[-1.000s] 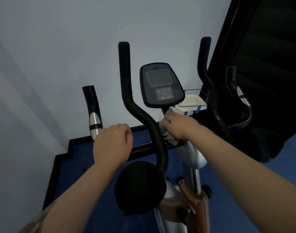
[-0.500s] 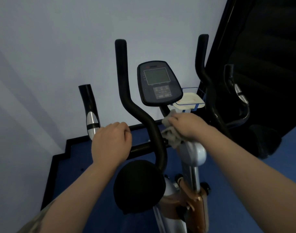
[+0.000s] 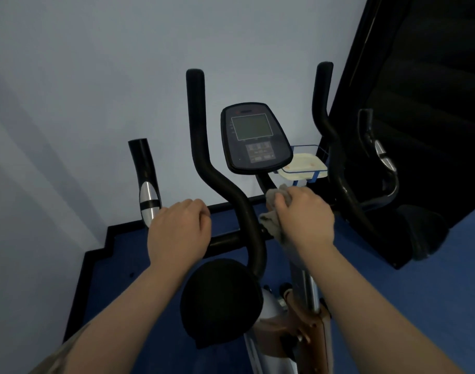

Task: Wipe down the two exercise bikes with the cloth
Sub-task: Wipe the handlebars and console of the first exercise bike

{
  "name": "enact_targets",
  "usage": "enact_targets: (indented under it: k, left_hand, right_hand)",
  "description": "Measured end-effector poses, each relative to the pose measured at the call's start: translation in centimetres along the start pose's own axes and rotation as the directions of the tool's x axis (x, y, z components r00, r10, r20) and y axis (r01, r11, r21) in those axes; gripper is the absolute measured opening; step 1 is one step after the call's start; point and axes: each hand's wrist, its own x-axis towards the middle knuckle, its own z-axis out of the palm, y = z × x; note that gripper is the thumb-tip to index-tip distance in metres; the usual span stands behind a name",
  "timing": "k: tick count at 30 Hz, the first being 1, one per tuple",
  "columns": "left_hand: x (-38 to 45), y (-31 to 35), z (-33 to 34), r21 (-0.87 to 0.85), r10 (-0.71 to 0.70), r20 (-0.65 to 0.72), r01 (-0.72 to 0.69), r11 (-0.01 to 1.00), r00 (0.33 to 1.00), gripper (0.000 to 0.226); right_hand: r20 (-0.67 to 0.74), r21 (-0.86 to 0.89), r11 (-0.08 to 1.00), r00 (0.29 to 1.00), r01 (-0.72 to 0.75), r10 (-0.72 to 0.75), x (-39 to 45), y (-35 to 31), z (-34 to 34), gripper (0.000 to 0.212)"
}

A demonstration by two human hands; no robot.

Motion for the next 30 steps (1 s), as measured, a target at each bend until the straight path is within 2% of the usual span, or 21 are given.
enact_targets:
  k: [2,4,6,8,9,10,12,14,15,17,18,19,21,22,24,25,26,27,28,30]
  left_hand:
    - [-0.1,0.1,-0.3,-0.078,-0.012,-0.006,0.011,0.997,1.0,0.014]
    - [0.0,0.2,-0.6,-0.24,-0.077,-0.024,0.069,0.968,0.997,0.019]
    - [1.1,0.3,-1.0,-0.393,-0.09,-0.063,0.058,0.918,0.994,0.024]
    - [3.2,0.7,-1.6,-0.363,0.015,-0.186,-0.083,0.928,0.983,0.023]
    - [4.5,1.0,-1.8,-0.319,0.059,-0.25,-0.14,0.937,0.967,0.022]
    - [5.9,1.2,-1.8,-0.284,0.083,-0.287,-0.168,0.944,0.954,0.022]
    - [8.1,2.0,-1.4,-0.24,0.104,-0.276,-0.174,0.955,0.955,0.023]
    - [9.6,3.0,-0.4,-0.205,0.113,-0.216,-0.158,0.966,0.97,0.027]
    - [10.1,3.5,0.1,-0.182,0.109,-0.201,-0.147,0.972,0.973,0.031]
    - [10.6,4.3,1.3,-0.124,0.062,-0.207,-0.089,0.988,0.976,0.047]
    - [10.8,4.6,1.8,-0.111,0.03,-0.226,-0.056,0.992,0.974,0.057]
    - [10.9,4.8,2.2,-0.116,0.001,-0.248,-0.031,0.993,0.969,0.066]
    - [11.1,4.8,2.5,-0.148,-0.046,-0.268,0.006,0.989,0.962,0.082]
    - [11.1,4.8,2.6,-0.161,-0.07,-0.263,0.028,0.987,0.962,0.088]
    - [11.2,4.8,2.7,-0.145,-0.093,-0.233,0.06,0.988,0.968,0.094]
    - [11.3,4.9,2.6,-0.122,-0.088,-0.219,0.062,0.991,0.972,0.095]
    - [11.4,5.0,2.5,-0.098,-0.084,-0.205,0.065,0.993,0.975,0.097]
    - [11.6,5.2,2.4,-0.086,-0.094,-0.196,0.079,0.993,0.976,0.098]
    - [12.0,5.4,2.4,-0.086,-0.122,-0.2,0.107,0.99,0.972,0.097]
    - [12.8,5.6,2.2,-0.091,-0.195,-0.224,0.179,0.98,0.955,0.091]
  right_hand:
    - [-0.005,0.057,0.996,0.998,0.065,-0.064,-0.5,0.3,-0.6,0.028]
    - [0.004,0.145,0.982,0.993,0.12,-0.121,-1.1,1.4,-1.5,0.025]
    - [0.042,0.266,0.964,0.998,0.031,-0.044,0.3,2.2,-2.2,0.025]
    - [0.012,0.489,0.868,0.996,-0.084,0.09,3.1,1.8,-2.8,0.028]
    - [-0.027,0.578,0.811,0.991,-0.09,0.13,4.7,1.2,-2.7,0.029]
    - [-0.075,0.637,0.768,0.986,-0.065,0.147,6.2,0.3,-2.3,0.029]
    - [-0.141,0.703,0.711,0.981,0.006,0.131,9.4,-1.7,-1.0,0.026]
    - [-0.143,0.671,0.738,0.989,0.074,0.032,12.3,-3.6,1.0,0.032]
    - [-0.108,0.579,0.808,0.993,0.105,-0.051,13.7,-4.2,2.3,0.038]
    - [0.043,0.235,0.955,0.979,0.182,-0.198,15.8,-4.7,5.3,0.048]
    - [0.071,0.1,0.968,0.969,0.228,-0.236,16.4,-4.9,6.7,0.051]
    - [0.068,0.036,0.966,0.964,0.257,-0.259,16.8,-5.0,7.6,0.053]
    - [0.052,0.031,0.935,0.933,0.354,-0.355,16.9,-5.2,8.6,0.055]
    - [0.067,0.05,0.888,0.885,0.457,-0.46,16.7,-5.0,8.7,0.055]
    - [0.145,0.094,0.718,0.704,0.69,-0.695,16.6,-3.4,8.5,0.056]
    - [0.178,0.117,0.631,0.609,0.767,-0.773,17.1,-2.3,8.0,0.056]
    - [0.209,0.12,0.58,0.55,0.806,-0.809,18.0,-1.3,7.6,0.054]
    - [0.226,0.115,0.576,0.543,0.809,-0.809,19.3,-0.9,7.2,0.052]
    - [0.221,0.102,0.631,0.601,0.769,-0.768,20.7,-1.2,6.9,0.052]
    - [0.14,0.058,0.811,0.799,0.583,-0.585,22.8,-3.8,7.1,0.052]
